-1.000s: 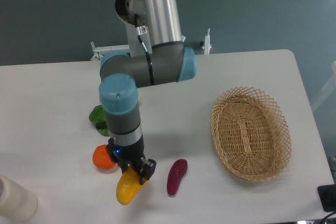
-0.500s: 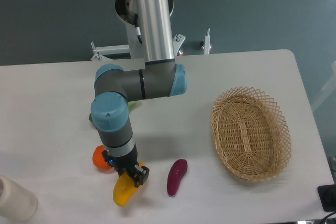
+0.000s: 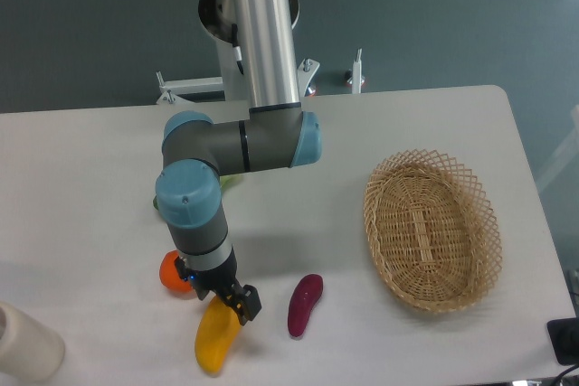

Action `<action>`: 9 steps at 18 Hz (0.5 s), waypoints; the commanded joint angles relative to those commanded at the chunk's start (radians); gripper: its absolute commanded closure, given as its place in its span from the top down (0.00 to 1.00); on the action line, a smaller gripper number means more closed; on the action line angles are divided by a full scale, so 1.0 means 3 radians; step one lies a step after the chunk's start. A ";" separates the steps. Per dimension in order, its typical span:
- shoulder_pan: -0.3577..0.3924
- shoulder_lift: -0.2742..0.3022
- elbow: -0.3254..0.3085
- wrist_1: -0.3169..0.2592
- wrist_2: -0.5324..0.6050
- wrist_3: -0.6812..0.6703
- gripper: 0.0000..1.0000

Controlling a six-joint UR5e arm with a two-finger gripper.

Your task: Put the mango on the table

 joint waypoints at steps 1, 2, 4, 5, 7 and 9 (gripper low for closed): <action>-0.0005 0.0010 0.0005 0.0005 0.0000 0.0010 1.00; 0.0000 0.0015 0.0015 0.0000 0.0000 0.0010 1.00; 0.0000 0.0026 0.0046 0.0000 -0.0005 0.0005 1.00; 0.0000 0.0031 0.0046 0.0000 -0.0005 0.0000 1.00; 0.0000 0.0051 0.0046 0.0000 -0.0005 0.0010 1.00; 0.0005 0.0051 0.0051 0.0000 -0.0005 0.0015 1.00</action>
